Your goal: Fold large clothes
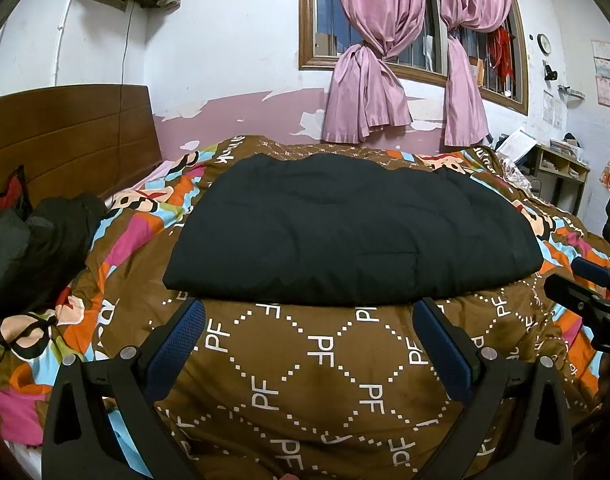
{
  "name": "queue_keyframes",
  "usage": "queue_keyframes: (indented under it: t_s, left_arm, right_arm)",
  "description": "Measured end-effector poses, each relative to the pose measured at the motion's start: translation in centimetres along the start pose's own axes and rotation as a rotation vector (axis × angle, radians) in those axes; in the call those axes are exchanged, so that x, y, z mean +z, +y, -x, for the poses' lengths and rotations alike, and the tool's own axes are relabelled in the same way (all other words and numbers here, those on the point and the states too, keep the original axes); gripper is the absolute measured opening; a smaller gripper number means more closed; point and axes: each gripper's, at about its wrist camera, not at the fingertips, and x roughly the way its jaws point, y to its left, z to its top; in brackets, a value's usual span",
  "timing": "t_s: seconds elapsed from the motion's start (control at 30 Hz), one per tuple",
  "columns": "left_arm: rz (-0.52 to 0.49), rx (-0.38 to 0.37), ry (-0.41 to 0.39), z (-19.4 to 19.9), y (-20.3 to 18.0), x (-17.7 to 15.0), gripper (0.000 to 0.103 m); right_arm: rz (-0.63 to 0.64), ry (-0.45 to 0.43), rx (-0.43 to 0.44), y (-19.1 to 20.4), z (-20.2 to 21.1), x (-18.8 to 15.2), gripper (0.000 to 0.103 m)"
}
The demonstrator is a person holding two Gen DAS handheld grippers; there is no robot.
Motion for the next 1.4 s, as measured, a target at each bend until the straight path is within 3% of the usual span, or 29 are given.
queue_keyframes:
  t_s: [1.4]
  left_arm:
    - [-0.002, 0.001, -0.004, 0.12, -0.08, -0.04, 0.102]
  right_arm:
    - [0.008, -0.004, -0.007, 0.04, -0.11, -0.06, 0.103]
